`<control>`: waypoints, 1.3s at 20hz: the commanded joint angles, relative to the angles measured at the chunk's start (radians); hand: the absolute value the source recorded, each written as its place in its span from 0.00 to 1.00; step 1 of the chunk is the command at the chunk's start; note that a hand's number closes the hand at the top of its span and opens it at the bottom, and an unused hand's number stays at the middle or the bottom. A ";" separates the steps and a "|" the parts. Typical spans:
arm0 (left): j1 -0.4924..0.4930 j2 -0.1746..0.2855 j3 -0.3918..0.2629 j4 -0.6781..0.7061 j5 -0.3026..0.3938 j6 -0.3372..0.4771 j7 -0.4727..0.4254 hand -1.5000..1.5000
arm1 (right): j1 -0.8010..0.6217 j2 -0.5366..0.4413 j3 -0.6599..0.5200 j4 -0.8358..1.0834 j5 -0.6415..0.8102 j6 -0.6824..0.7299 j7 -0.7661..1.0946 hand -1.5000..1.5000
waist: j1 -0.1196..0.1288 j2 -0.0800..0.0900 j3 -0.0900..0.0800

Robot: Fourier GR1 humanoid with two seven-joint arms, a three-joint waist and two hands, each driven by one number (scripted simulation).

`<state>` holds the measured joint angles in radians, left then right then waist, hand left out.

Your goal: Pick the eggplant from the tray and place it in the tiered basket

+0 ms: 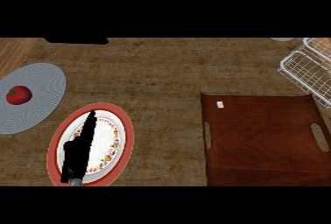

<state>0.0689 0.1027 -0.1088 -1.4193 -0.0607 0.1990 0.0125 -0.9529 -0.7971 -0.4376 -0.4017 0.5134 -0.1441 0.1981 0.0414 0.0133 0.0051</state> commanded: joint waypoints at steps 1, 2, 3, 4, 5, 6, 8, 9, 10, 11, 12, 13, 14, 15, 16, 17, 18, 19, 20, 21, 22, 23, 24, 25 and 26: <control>0.031 0.004 0.006 0.018 0.006 -0.009 -0.015 0.50 | -0.002 -0.004 -0.106 0.061 -0.103 0.007 -0.087 0.00 | -0.003 0.002 -0.002; -0.012 0.017 0.020 -0.005 0.017 -0.018 0.039 0.50 | -0.067 0.008 -0.103 0.049 -0.101 -0.018 -0.038 0.00 | -0.001 0.000 -0.002; -0.034 0.013 0.037 0.055 0.023 -0.020 -0.003 0.50 | -0.024 0.044 -0.138 0.053 -0.130 -0.078 -0.118 0.00 | -0.004 0.005 -0.002; -0.004 0.012 0.021 0.043 0.002 -0.009 -0.013 0.50 | -0.004 0.035 -0.155 0.038 -0.156 -0.056 -0.163 0.00 | -0.014 -0.001 -0.003; -0.031 0.005 0.012 0.028 0.006 -0.014 0.026 0.50 | -0.075 0.005 -0.176 0.053 -0.171 -0.045 -0.109 0.00 | -0.002 0.003 -0.002; -0.033 0.000 0.016 0.022 0.002 0.002 0.046 0.50 | -0.009 -0.002 -0.204 0.058 -0.201 -0.033 -0.193 0.00 | -0.013 0.000 -0.002; -0.009 0.022 0.032 0.015 0.012 -0.015 0.030 0.50 | -0.054 -0.027 -0.216 0.040 -0.205 -0.090 -0.187 0.00 | -0.006 0.000 -0.002; 0.002 0.010 0.020 0.063 0.002 -0.018 -0.028 0.50 | -0.054 -0.053 -0.213 0.026 -0.195 -0.113 -0.193 0.00 | -0.012 -0.001 -0.003; -0.026 0.024 0.054 0.039 0.031 -0.022 0.035 0.50 | -0.022 -0.027 -0.227 0.003 -0.207 -0.176 -0.206 0.00 | -0.026 -0.007 -0.004; 0.009 0.025 0.041 0.060 0.032 -0.048 -0.040 0.50 | 0.001 -0.071 -0.256 0.016 -0.216 -0.206 -0.234 0.00 | -0.020 -0.001 -0.003; -0.057 0.008 0.042 0.077 0.002 0.001 0.006 0.50 | -0.008 -0.085 -0.266 0.004 -0.224 -0.229 -0.205 0.00 | -0.035 -0.005 -0.004; 0.059 -0.006 -0.006 -0.048 0.005 -0.005 0.055 0.50 | 0.025 -0.132 -0.274 0.017 -0.217 -0.237 -0.208 0.00 | -0.018 -0.008 -0.002; -0.024 -0.006 0.030 0.049 0.016 -0.006 0.038 0.50 | 0.019 -0.101 -0.265 -0.008 -0.210 -0.302 -0.183 0.00 | -0.039 -0.010 -0.005; -0.014 0.001 0.027 0.011 0.006 0.004 0.042 0.50 | 0.029 -0.179 -0.273 0.008 -0.208 -0.267 -0.136 0.00 | -0.039 -0.011 -0.004; 0.026 0.007 0.022 -0.013 0.003 0.002 0.035 0.50 | 0.064 -0.224 -0.312 0.016 -0.242 -0.232 -0.142 0.00 | -0.042 -0.013 -0.004; -0.028 0.001 0.044 0.057 0.010 0.002 0.017 0.50 | 0.082 -0.228 -0.326 0.018 -0.254 -0.244 -0.150 0.00 | -0.048 -0.010 -0.004; 0.029 0.008 0.052 0.040 0.029 -0.014 -0.015 0.50 | 0.107 -0.248 -0.326 -0.008 -0.259 -0.233 -0.116 0.00 | -0.055 -0.017 -0.006; 0.009 0.019 0.046 0.019 0.015 -0.009 0.041 0.50 | 0.126 -0.304 -0.348 -0.010 -0.278 -0.188 -0.107 0.00 | -0.062 -0.018 -0.005; -0.002 -0.009 0.037 0.026 0.000 0.023 0.039 0.50 | 0.197 -0.298 -0.378 -0.007 -0.305 -0.172 -0.139 0.00 | -0.069 -0.019 -0.005; 0.029 -0.012 0.028 0.021 -0.014 0.033 0.013 0.50 | 0.225 -0.372 -0.411 0.010 -0.328 -0.109 -0.127 0.00 | -0.080 -0.021 -0.004; 0.022 0.006 0.052 0.016 0.015 0.008 0.026 0.50 | 0.275 -0.356 -0.440 -0.005 -0.366 -0.079 -0.142 0.00 | -0.077 -0.022 -0.005; 0.030 0.013 0.054 0.029 0.010 0.004 0.003 0.50 | 0.318 -0.397 -0.466 0.006 -0.385 -0.034 -0.166 0.00 | -0.075 -0.019 -0.004; 0.029 -0.013 0.035 0.013 0.008 0.013 0.015 0.50 | 0.357 -0.406 -0.480 -0.013 -0.400 -0.013 -0.150 0.00 | -0.083 -0.023 -0.005; 0.032 -0.007 0.045 0.016 0.001 0.025 0.015 0.50 | 0.420 -0.394 -0.512 -0.019 -0.428 0.005 -0.181 0.00 | -0.086 -0.024 -0.005; 0.013 -0.022 0.039 0.045 0.001 0.024 -0.002 0.50 | 0.475 -0.418 -0.548 0.016 -0.452 0.066 -0.220 0.00 | -0.092 -0.021 -0.004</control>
<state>0.0893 0.1006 -0.0653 -1.4068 -0.0571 0.2165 0.0201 -0.6366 -1.1558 -0.8926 -0.4023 0.1383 -0.1936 0.0300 -0.0343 -0.0092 0.0017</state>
